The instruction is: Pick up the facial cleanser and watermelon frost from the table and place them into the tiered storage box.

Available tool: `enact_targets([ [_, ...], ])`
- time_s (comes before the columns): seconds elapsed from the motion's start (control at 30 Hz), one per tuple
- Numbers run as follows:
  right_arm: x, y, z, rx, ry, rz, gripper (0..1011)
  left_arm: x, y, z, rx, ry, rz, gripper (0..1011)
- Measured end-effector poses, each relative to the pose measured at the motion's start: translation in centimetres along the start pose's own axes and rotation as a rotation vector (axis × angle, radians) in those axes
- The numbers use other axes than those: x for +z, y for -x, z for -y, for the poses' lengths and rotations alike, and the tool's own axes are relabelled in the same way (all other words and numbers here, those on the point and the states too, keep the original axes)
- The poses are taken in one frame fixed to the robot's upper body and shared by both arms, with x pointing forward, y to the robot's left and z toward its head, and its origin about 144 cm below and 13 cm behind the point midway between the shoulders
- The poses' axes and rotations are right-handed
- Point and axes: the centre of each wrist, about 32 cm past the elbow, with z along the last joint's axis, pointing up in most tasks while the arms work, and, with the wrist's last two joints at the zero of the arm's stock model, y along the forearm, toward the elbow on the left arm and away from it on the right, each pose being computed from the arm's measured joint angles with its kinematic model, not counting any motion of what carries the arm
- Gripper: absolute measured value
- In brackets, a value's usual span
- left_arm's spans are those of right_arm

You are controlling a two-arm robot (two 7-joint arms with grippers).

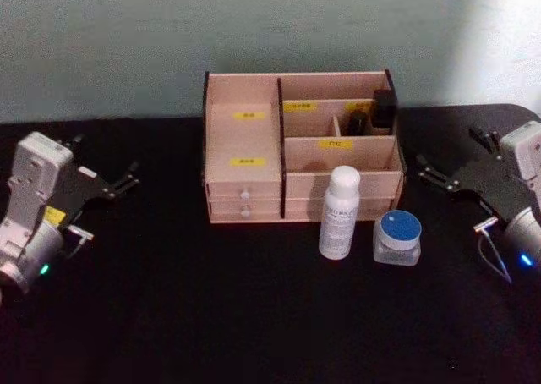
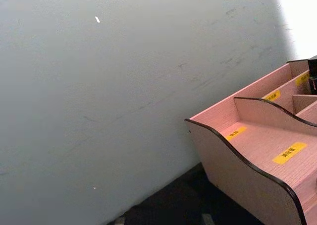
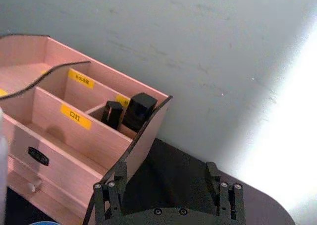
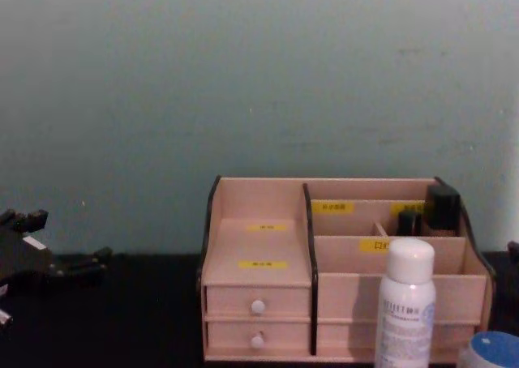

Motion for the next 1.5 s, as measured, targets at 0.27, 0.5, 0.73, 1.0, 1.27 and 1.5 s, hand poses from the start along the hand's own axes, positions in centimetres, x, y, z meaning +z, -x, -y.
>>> enact_targets([
  [0.27,0.9,-0.6,2.2,0.072,-0.033,0.001,1002,0.0,0.0,0.0,0.000,0.000,0.000,1001],
  [0.5,1.3,-0.4,4.5,0.236,-0.062,-0.001,1002,0.0,0.0,0.0,0.000,0.000,0.000,1001],
  [0.73,1.1,0.7,4.9,0.369,-0.087,-0.043,1002,0.0,0.0,0.0,0.000,0.000,0.000,1001],
  [1.0,0.7,1.7,3.9,0.459,-0.088,-0.095,1002,0.0,0.0,0.0,0.000,0.000,0.000,1001],
  [1.27,0.2,2.4,2.5,0.493,-0.068,-0.160,1003,0.0,0.0,0.0,0.000,0.000,0.000,1001],
  [1.5,-0.2,2.8,1.2,0.500,-0.052,-0.207,1002,0.0,0.0,0.0,0.000,0.000,0.000,1001],
])
